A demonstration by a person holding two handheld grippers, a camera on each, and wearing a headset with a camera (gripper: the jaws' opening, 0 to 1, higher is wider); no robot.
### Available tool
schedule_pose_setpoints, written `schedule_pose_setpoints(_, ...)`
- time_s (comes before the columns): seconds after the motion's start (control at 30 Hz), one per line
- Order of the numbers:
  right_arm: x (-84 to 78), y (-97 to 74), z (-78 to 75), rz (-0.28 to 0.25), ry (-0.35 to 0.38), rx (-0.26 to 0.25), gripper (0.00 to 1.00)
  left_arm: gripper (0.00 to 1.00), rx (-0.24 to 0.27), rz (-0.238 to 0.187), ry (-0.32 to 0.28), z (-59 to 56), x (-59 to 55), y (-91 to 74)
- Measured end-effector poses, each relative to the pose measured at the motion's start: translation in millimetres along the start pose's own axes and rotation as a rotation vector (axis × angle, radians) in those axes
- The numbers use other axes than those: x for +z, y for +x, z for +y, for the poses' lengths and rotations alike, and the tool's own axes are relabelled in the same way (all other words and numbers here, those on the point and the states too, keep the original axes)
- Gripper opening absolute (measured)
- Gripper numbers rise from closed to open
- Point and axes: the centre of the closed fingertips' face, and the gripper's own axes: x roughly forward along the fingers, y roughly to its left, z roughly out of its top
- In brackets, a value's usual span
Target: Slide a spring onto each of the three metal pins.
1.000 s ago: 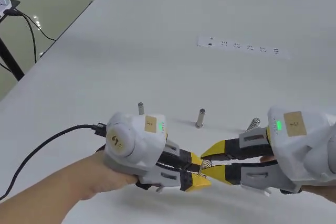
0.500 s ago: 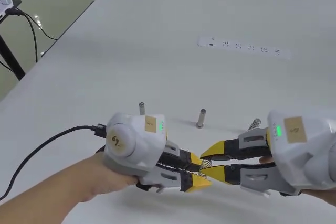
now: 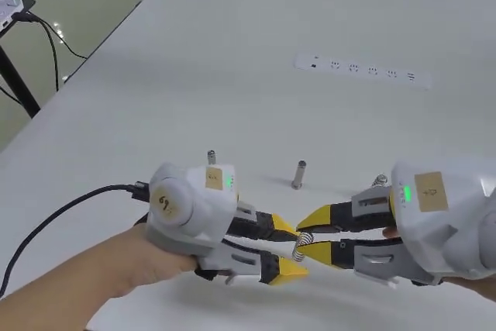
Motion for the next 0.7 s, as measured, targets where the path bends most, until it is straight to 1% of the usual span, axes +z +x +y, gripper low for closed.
schedule_pose_setpoints(0.1, -0.4, -0.7, -2.0, 0.002, -0.001, -0.006, 0.07, 0.22, 0.013, 0.009, -0.006, 3.7, -4.2, -5.9)
schedule_pose_setpoints(0.23, -2.2, -1.5, -5.8, 0.003, -0.001, -0.020, 0.07, 0.24, 0.048, 0.023, -0.018, 13.4, -11.6, -20.3)
schedule_pose_setpoints(0.37, -4.0, -0.8, -9.8, 0.007, 0.000, -0.036, 0.07, 0.26, 0.091, 0.018, -0.034, 22.5, -13.4, -34.1)
schedule_pose_setpoints(0.47, -4.4, 0.1, -12.2, 0.010, -0.003, -0.047, 0.07, 0.30, 0.118, 0.013, -0.045, 28.2, -14.0, -41.0)
schedule_pose_setpoints(0.57, -3.7, 0.5, -15.7, 0.006, -0.002, -0.061, 0.07, 0.36, 0.152, -0.003, -0.071, 34.0, -14.8, -49.1)
schedule_pose_setpoints(0.6, -3.5, 0.7, -16.4, 0.005, -0.001, -0.064, 0.07, 0.39, 0.158, -0.002, -0.070, 34.7, -15.4, -50.5)
schedule_pose_setpoints(0.7, -4.5, 1.4, -19.5, 0.008, -0.004, -0.076, 0.07, 0.42, 0.168, 0.003, -0.073, 35.9, -17.7, -54.9)
